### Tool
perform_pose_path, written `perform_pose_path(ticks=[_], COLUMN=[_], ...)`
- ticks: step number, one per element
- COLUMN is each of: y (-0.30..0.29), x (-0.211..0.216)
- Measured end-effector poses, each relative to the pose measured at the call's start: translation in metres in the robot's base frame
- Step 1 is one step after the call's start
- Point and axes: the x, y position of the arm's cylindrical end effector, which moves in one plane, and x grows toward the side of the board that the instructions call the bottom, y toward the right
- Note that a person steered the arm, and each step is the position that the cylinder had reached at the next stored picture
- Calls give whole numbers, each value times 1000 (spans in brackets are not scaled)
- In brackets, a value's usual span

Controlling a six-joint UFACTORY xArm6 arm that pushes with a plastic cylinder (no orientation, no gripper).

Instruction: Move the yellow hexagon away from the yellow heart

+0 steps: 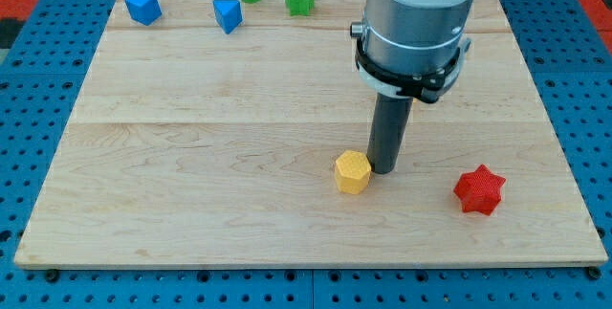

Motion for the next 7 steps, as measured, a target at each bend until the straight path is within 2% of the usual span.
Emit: perform_pose_path(ticks=[1,2,3,4,5,7], y=[-28,-83,-79,-47,-3,19], x=[15,43,19,-54,-58,-56])
